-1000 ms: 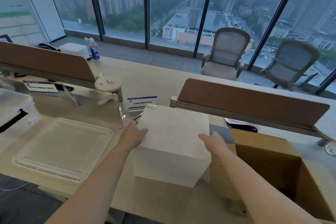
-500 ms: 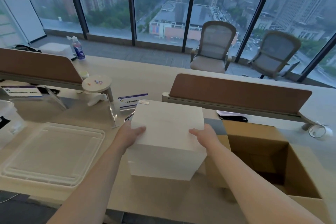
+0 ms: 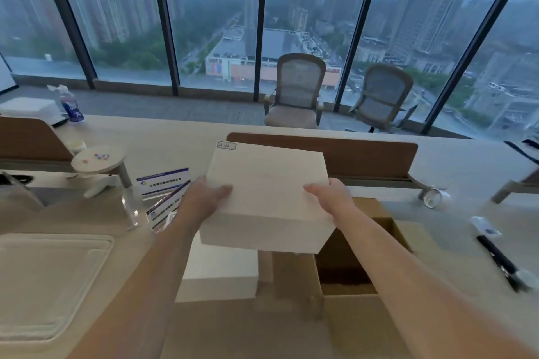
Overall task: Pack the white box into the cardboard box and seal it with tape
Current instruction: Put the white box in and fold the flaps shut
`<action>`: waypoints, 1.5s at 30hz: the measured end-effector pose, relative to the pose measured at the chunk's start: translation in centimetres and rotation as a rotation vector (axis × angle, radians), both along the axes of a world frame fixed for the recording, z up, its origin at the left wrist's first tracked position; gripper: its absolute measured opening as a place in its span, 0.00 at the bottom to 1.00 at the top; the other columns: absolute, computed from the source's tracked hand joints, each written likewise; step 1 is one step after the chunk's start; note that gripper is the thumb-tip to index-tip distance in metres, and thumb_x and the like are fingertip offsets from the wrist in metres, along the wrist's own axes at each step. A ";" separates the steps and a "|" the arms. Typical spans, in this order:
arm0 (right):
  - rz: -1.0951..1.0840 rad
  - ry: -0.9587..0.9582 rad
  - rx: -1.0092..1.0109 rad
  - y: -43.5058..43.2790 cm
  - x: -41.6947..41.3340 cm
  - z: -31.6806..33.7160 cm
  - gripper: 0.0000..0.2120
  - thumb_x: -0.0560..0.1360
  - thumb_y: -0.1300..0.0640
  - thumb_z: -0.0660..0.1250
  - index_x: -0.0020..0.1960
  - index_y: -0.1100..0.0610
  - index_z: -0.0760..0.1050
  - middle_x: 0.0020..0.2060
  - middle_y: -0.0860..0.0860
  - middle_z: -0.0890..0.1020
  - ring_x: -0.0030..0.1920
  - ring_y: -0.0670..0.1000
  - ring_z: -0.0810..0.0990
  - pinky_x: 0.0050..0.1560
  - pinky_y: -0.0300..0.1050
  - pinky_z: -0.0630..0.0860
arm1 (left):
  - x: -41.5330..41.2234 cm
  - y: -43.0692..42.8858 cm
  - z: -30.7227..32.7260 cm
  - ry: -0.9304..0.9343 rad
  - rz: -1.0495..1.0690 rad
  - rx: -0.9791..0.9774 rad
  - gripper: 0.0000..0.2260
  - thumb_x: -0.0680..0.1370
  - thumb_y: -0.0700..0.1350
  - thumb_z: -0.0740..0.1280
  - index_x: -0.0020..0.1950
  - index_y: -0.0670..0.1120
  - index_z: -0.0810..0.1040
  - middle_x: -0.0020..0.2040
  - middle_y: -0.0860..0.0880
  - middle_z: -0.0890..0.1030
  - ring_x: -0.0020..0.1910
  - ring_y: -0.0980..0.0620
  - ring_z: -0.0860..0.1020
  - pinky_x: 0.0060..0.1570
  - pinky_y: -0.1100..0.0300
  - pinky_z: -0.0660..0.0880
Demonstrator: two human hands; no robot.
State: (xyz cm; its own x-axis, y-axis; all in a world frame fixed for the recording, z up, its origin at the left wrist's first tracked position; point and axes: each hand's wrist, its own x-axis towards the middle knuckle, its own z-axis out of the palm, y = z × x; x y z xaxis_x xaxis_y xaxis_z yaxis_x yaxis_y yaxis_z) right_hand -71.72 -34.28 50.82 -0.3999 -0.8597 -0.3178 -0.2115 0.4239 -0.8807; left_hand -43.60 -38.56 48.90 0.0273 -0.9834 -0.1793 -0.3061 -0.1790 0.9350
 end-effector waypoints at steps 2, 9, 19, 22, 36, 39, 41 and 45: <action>-0.051 0.012 -0.011 0.9 -3.8 0.6 0.25 0.75 0.49 0.72 0.67 0.56 0.70 0.56 0.53 0.79 0.55 0.55 0.78 0.58 0.56 0.77 | -3.9 0.5 0.5 -0.025 -0.033 -0.006 0.27 0.65 0.58 0.75 0.58 0.46 0.79 0.52 0.46 0.84 0.51 0.44 0.82 0.56 0.43 0.78; -0.109 0.100 0.008 4.0 -17.6 0.0 0.24 0.75 0.49 0.71 0.66 0.58 0.70 0.54 0.52 0.78 0.53 0.54 0.77 0.53 0.52 0.74 | -18.0 3.6 0.0 -0.052 -0.083 0.008 0.21 0.72 0.55 0.74 0.59 0.44 0.78 0.54 0.46 0.83 0.51 0.44 0.81 0.56 0.44 0.78; -0.063 0.042 0.004 6.1 -29.3 -3.4 0.16 0.74 0.56 0.71 0.61 0.56 0.77 0.54 0.54 0.82 0.53 0.57 0.81 0.58 0.55 0.78 | -29.9 9.0 -2.7 -0.068 -0.004 0.080 0.17 0.76 0.53 0.71 0.60 0.48 0.76 0.53 0.49 0.81 0.51 0.46 0.79 0.54 0.50 0.77; -0.042 0.012 0.013 6.5 -30.1 -4.8 0.12 0.76 0.59 0.67 0.59 0.58 0.76 0.52 0.54 0.81 0.51 0.55 0.80 0.49 0.48 0.78 | -30.0 9.1 -4.7 -0.077 0.009 0.105 0.29 0.65 0.64 0.72 0.60 0.50 0.78 0.53 0.51 0.83 0.51 0.47 0.81 0.55 0.44 0.78; -0.059 0.060 0.022 6.3 -30.5 -9.8 0.13 0.76 0.60 0.63 0.61 0.58 0.73 0.50 0.52 0.78 0.49 0.54 0.77 0.46 0.46 0.71 | -30.8 9.9 -7.4 -0.023 0.068 0.179 0.16 0.72 0.49 0.75 0.57 0.49 0.76 0.52 0.51 0.83 0.50 0.49 0.82 0.55 0.45 0.78; -0.078 0.066 0.006 6.6 -30.6 -10.1 0.14 0.75 0.60 0.64 0.61 0.58 0.73 0.50 0.52 0.79 0.48 0.54 0.77 0.45 0.46 0.71 | -30.9 9.8 -7.5 -0.036 0.057 0.192 0.20 0.72 0.49 0.75 0.61 0.47 0.75 0.54 0.50 0.82 0.51 0.48 0.81 0.56 0.46 0.78; -0.081 0.053 0.010 6.8 -30.6 -10.0 0.12 0.75 0.60 0.64 0.59 0.57 0.73 0.49 0.52 0.79 0.48 0.54 0.78 0.45 0.46 0.72 | -30.9 9.9 -7.6 -0.035 0.046 0.210 0.19 0.73 0.49 0.75 0.60 0.47 0.74 0.54 0.50 0.82 0.51 0.48 0.81 0.55 0.46 0.78; -0.072 0.046 0.032 7.6 -31.1 -10.5 0.10 0.76 0.60 0.64 0.57 0.57 0.73 0.49 0.53 0.80 0.49 0.55 0.79 0.50 0.51 0.77 | -31.4 10.7 -8.1 -0.060 0.025 0.221 0.16 0.75 0.47 0.73 0.58 0.46 0.72 0.52 0.51 0.80 0.49 0.50 0.80 0.47 0.52 0.77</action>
